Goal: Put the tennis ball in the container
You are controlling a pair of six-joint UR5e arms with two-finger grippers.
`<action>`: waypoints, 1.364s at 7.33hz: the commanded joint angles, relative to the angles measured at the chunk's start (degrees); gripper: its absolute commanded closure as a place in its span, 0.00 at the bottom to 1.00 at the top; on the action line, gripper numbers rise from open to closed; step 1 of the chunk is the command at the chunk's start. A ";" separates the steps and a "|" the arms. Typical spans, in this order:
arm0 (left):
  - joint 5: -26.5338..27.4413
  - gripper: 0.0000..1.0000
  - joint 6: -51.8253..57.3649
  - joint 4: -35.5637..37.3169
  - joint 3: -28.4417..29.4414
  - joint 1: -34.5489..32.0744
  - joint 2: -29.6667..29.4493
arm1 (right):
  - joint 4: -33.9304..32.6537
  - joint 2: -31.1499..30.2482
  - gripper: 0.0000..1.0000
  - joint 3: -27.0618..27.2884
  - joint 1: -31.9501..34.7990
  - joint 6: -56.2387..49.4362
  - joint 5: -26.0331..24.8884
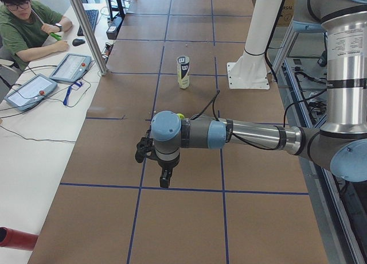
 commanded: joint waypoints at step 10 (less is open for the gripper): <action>-0.44 0.00 -0.36 -6.98 -1.08 1.05 -5.97 | 0.01 0.04 0.00 -0.03 0.00 0.00 0.00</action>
